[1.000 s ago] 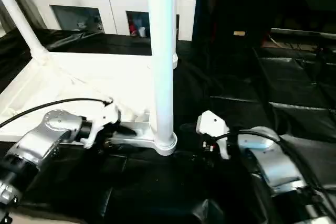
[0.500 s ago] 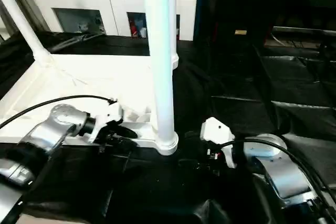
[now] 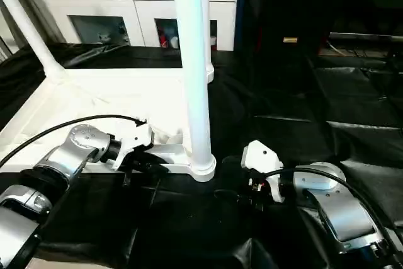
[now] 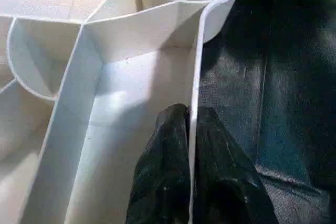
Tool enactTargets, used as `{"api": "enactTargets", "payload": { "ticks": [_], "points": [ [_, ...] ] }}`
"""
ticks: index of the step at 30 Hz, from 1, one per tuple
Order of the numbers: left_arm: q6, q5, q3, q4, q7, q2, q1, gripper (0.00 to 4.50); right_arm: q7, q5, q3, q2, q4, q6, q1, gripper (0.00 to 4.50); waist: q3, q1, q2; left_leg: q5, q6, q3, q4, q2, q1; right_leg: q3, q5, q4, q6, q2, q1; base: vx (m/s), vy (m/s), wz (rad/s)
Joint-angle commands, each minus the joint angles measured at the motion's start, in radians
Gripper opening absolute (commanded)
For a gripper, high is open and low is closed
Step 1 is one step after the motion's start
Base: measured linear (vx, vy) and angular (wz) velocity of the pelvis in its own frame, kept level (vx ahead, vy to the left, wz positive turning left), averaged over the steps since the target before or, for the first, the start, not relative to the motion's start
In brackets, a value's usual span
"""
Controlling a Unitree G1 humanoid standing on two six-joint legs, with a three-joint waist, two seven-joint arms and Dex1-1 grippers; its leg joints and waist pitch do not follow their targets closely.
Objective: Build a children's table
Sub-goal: Rotate table base
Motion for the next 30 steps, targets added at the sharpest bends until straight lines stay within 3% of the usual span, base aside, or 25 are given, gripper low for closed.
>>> {"api": "enactTargets", "payload": {
  "ticks": [1,2,4,5,6,7,8,9,10,11,12,13,14,18,21,26,27,30],
  "points": [
    [0.032,-0.005,0.019,-0.007,0.013,0.015,0.041,0.03,-0.016,0.01,-0.024,0.01,0.01,-0.003,-0.025,3.89,-0.057,0.003,-0.023,-0.148,0.045,-0.013,-0.067,0.015,-0.008,0.035,-0.197,-0.092,-0.182,-0.071,0.062,0.0,0.0,0.0],
    [0.054,-0.012,0.024,-0.031,0.012,0.023,0.062,0.03,-0.024,0.007,-0.026,0.015,0.024,-0.005,-0.035,3.89,-0.056,0.003,-0.029,-0.141,0.049,-0.011,-0.066,0.012,-0.008,0.035,-0.202,-0.096,-0.174,-0.069,0.06,0.0,0.0,0.0],
    [0.075,-0.019,0.041,-0.088,0.02,0.04,0.112,0.03,-0.049,-0.017,-0.022,0.019,0.059,-0.016,-0.054,3.89,-0.06,0.0,-0.022,-0.127,0.052,-0.012,-0.066,0.017,-0.004,0.038,-0.169,-0.09,-0.185,-0.072,0.056,0.0,0.0,0.0],
    [0.1,-0.033,0.055,-0.132,0.033,0.046,0.143,0.03,-0.07,-0.03,-0.022,0.025,0.079,-0.016,-0.064,3.89,-0.061,-0.004,-0.034,-0.111,0.056,-0.008,-0.064,0.015,-0.005,0.037,-0.139,-0.089,-0.189,-0.069,0.058,0.0,0.0,0.0],
    [0.118,-0.042,0.065,-0.16,0.042,0.049,0.162,0.03,-0.084,-0.039,-0.023,0.029,0.094,-0.016,-0.073,3.89,-0.064,-0.005,-0.029,-0.095,0.058,-0.01,-0.064,0.015,-0.007,0.036,-0.116,-0.082,-0.193,-0.07,0.06,0.0,0.0,0.0],
    [0.133,-0.049,0.077,-0.194,0.062,0.053,0.185,0.0,-0.094,-0.042,-0.024,0.036,0.109,-0.015,-0.081,4.17,-0.064,-0.007,-0.033,-0.079,0.066,-0.009,-0.064,0.016,-0.007,0.036,-0.091,-0.081,-0.198,-0.07,0.059,0.0,0.0,0.0],
    [0.152,-0.05,0.088,-0.227,0.089,0.056,0.207,0.0,-0.097,-0.039,-0.026,0.042,0.122,-0.01,-0.089,4.24,-0.065,-0.01,-0.031,-0.072,0.071,-0.009,-0.063,0.014,-0.009,0.035,-0.08,-0.08,-0.199,-0.069,0.06,0.0,0.0,0.0],
    [0.155,-0.05,0.096,-0.258,0.108,0.06,0.227,0.0,-0.1,-0.036,-0.027,0.05,0.133,-0.011,-0.096,4.24,-0.063,-0.014,-0.049,-0.072,0.081,-0.006,-0.063,0.013,-0.01,0.035,-0.076,-0.081,-0.199,-0.067,0.06,0.0,0.0,0.0],
    [0.172,-0.057,0.107,-0.296,0.124,0.063,0.251,0.0,-0.101,-0.027,-0.029,0.061,0.139,-0.008,-0.102,4.3,-0.063,-0.017,-0.038,-0.066,0.087,-0.007,-0.063,0.014,-0.01,0.034,-0.065,-0.079,-0.201,-0.068,0.058,0.0,0.0,0.0],
    [0.191,-0.064,0.118,-0.332,0.134,0.065,0.271,0.0,-0.104,-0.021,-0.031,0.073,0.144,-0.006,-0.108,4.41,-0.061,-0.023,-0.043,-0.076,0.093,-0.005,-0.063,0.013,-0.009,0.034,-0.08,-0.082,-0.2,-0.067,0.057,0.0,0.0,0.0],
    [0.2,-0.07,0.124,-0.358,0.138,0.066,0.284,0.0,-0.108,-0.018,-0.031,0.082,0.149,-0.008,-0.113,4.41,-0.062,-0.022,-0.039,-0.077,0.094,-0.006,-0.062,0.014,-0.008,0.034,-0.085,-0.081,-0.199,-0.068,0.057,0.0,0.0,0.0],
    [0.217,-0.077,0.131,-0.394,0.141,0.065,0.3,0.0,-0.106,-0.012,-0.026,0.093,0.153,-0.012,-0.119,4.41,-0.06,-0.024,-0.05,-0.08,0.097,-0.004,-0.064,0.013,-0.008,0.035,-0.105,-0.082,-0.195,-0.067,0.056,0.0,0.0,0.0],
    [0.226,-0.08,0.133,-0.417,0.142,0.064,0.309,0.0,-0.098,-0.004,-0.018,0.104,0.152,-0.016,-0.122,4.41,-0.059,-0.027,-0.052,-0.085,0.097,-0.003,-0.065,0.016,-0.007,0.035,-0.115,-0.084,-0.198,-0.068,0.054,0.0,0.0,0.0],
    [0.253,-0.065,0.127,-0.449,0.134,0.064,0.317,0.0,-0.072,0.004,0.021,0.147,0.158,-0.04,-0.138,4.41,-0.054,-0.027,-0.046,-0.114,0.091,-0.003,-0.068,0.017,-0.003,0.036,-0.181,-0.09,-0.186,-0.067,0.048,0.0,0.0,0.0],
    [0.261,-0.042,0.115,-0.454,0.13,0.067,0.311,0.0,-0.107,-0.053,0.048,0.172,0.207,-0.098,-0.164,4.41,-0.055,-0.028,-0.041,-0.114,0.075,-0.004,-0.071,0.018,-0.003,0.038,-0.193,-0.091,-0.181,-0.07,0.045,0.0,0.0,0.0],
    [0.282,-0.026,0.101,-0.474,0.14,0.06,0.278,0.0,-0.161,-0.118,0.07,0.207,0.302,-0.144,-0.208,4.41,-0.059,-0.028,-0.044,-0.1,0.071,-0.003,-0.069,0.015,-0.002,0.039,-0.124,-0.085,-0.2,-0.068,0.049,0.0,0.0,0.0],
    [0.284,-0.026,0.1,-0.472,0.14,0.059,0.272,0.0,-0.166,-0.121,0.073,0.211,0.315,-0.146,-0.216,4.41,-0.06,-0.027,-0.039,-0.096,0.07,-0.004,-0.068,0.015,-0.001,0.039,-0.105,-0.082,-0.206,-0.068,0.05,0.0,0.0,0.0],
    [0.283,-0.023,0.098,-0.464,0.139,0.054,0.26,0.0,-0.162,-0.126,0.082,0.216,0.337,-0.158,-0.227,4.41,-0.061,-0.028,-0.041,-0.099,0.069,-0.004,-0.067,0.015,-0.002,0.039,-0.083,-0.081,-0.212,-0.067,0.053,0.0,0.0,0.0]
  ]
}}
